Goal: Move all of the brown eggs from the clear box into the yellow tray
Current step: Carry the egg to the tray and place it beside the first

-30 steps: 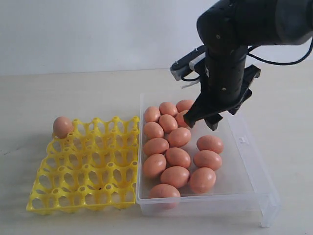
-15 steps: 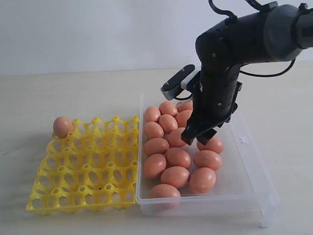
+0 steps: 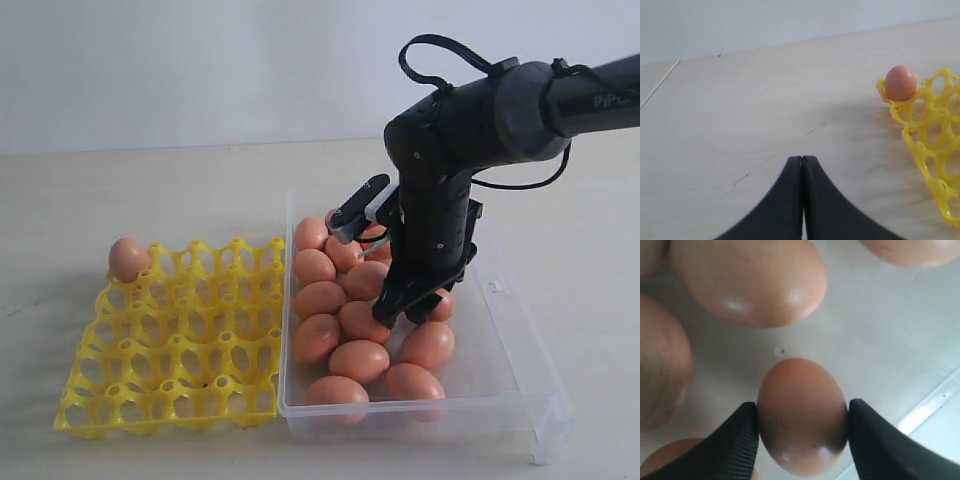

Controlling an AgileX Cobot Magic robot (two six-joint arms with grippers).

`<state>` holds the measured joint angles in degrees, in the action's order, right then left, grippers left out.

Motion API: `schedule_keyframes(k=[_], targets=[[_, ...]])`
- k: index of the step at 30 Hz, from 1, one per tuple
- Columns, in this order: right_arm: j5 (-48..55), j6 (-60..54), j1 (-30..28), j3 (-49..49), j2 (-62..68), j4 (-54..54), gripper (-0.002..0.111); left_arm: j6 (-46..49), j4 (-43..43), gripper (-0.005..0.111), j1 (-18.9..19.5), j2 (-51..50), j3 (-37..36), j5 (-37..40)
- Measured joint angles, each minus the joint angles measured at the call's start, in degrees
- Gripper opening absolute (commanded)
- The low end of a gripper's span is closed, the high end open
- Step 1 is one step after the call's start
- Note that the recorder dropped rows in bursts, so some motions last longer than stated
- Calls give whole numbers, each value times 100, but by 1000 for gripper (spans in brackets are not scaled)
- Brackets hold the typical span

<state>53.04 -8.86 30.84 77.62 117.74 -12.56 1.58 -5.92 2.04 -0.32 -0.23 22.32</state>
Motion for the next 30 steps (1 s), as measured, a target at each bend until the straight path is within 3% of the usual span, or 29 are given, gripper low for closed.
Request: schedule_keyframes(k=[4,10,13,16,17,19,22,30], targets=[[23,0,0,0,47,0,0,0,0,0,0,0,0,0],[89,-59,0,-12,-153,-12,0,0,0,0,0,0,0,0],[-491,-71,12,-35,-729,82,0,0,0,0,0,0,0,0],[-2541,-286,261,-101,-1579,699,0,0,0,0,0,0,0,0],[-3747,-577,529,-187,-1731,1222,0,0,0,0,0,0,0,0],[-5016,-777,923,-225,-1580,1682,0,0,0,0,0,0,0,0],[-6099,-646,1213,-249,-1039,1839,0,0,0,0,0,0,0,0],[-6503,1993,1438,545,844,612,0,0,0,0,0,0,0,0]])
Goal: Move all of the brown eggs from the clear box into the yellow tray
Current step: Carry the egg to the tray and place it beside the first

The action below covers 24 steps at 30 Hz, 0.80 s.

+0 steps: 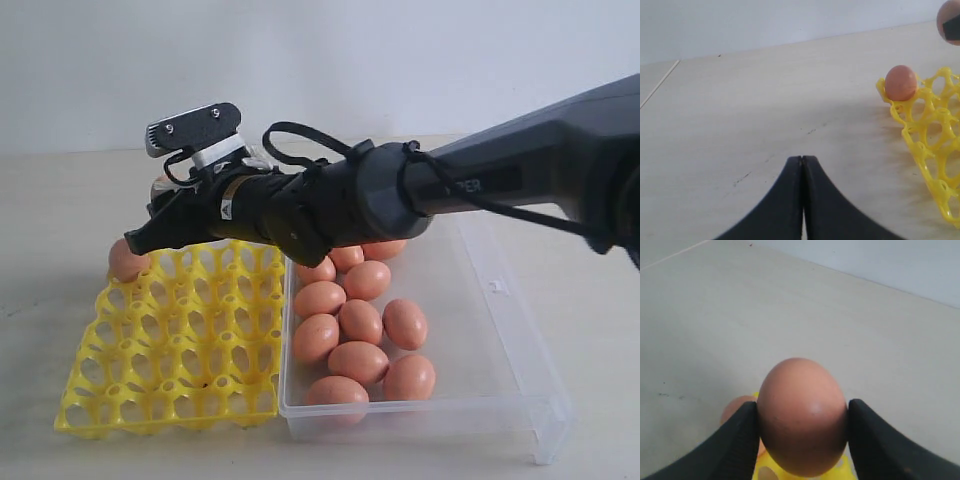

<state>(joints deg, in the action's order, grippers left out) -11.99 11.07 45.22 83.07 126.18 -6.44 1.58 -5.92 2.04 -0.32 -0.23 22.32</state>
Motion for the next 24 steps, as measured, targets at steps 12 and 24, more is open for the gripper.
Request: schedule_keyframes(k=[12,24], targets=[[-47,781,0,482,642,-562,0,0,0,0,0,0,0,0],[-401,1643,0,482,867,-1368,51,0,0,0,0,0,0,0]])
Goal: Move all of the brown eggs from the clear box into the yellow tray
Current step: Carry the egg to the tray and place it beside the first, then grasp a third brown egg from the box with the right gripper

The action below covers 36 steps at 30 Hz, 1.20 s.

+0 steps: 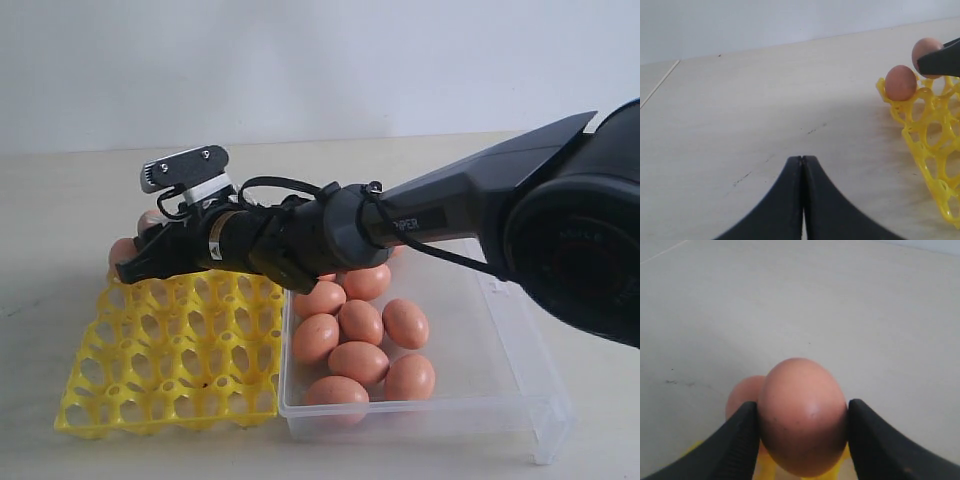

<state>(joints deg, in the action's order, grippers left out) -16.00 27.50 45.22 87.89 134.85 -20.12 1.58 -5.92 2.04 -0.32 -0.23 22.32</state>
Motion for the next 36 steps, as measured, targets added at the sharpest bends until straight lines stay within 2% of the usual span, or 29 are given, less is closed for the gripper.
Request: schedule_keyframes(k=[3,5,9,13,16,19,23,27,29,33,36], targets=[[10,69,0,0,0,-66,60,0,0,0,0,0,0,0],[112,78,0,9,0,-79,62,0,0,0,0,0,0,0],[388,78,0,9,-11,-102,62,0,0,0,0,0,0,0],[1017,6,0,9,-300,-38,50,0,0,0,0,0,0,0],[2033,-464,0,9,-869,67,41,0,0,0,0,0,0,0],[3353,-1111,0,9,-1585,139,37,0,0,0,0,0,0,0],[5435,-1475,-66,32,-2350,190,36,0,0,0,0,0,0,0],[6819,-1545,-329,-264,-2770,188,37,0,0,0,0,0,0,0],[6809,-1715,-404,-947,-3050,255,37,0,0,0,0,0,0,0],[5902,-1743,-578,-2244,-3403,887,51,0,0,0,0,0,0,0],[5654,-1452,-760,-2686,-3431,913,57,0,0,0,0,0,0,0]])
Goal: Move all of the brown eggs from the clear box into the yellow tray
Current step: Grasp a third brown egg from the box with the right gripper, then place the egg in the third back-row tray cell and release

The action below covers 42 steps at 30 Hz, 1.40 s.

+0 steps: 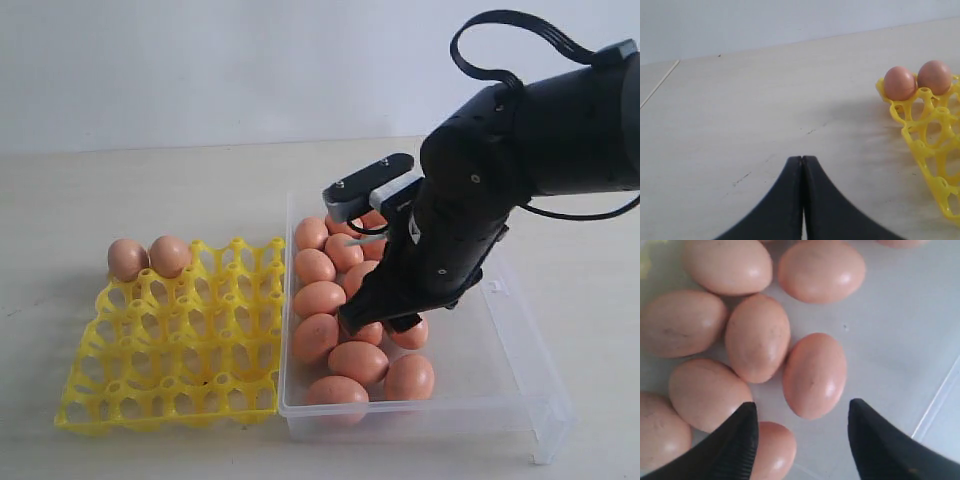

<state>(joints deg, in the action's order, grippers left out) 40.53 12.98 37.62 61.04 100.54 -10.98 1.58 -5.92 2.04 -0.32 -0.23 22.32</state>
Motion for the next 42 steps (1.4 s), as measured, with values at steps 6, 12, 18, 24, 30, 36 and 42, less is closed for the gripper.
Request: schedule_keyframes(k=[6,12,18,24,30,36,42], targets=[[-583,229,-255,-54,91,-22,57,0,0,0,0,0,0,0],[-723,352,-381,-54,469,-47,57,0,0,0,0,0,0,0],[-1041,473,-469,-54,819,-47,56,0,0,0,0,0,0,0],[-1078,473,-471,-54,1038,12,9,0,0,0,0,0,0,0],[-1106,402,-471,-54,497,-33,0,0,0,0,0,0,0,0],[-3788,-50,-147,-54,-306,126,0,0,0,0,0,0,0,0],[-7134,-273,391,28,379,-81,0,0,0,0,0,0,0,0]])
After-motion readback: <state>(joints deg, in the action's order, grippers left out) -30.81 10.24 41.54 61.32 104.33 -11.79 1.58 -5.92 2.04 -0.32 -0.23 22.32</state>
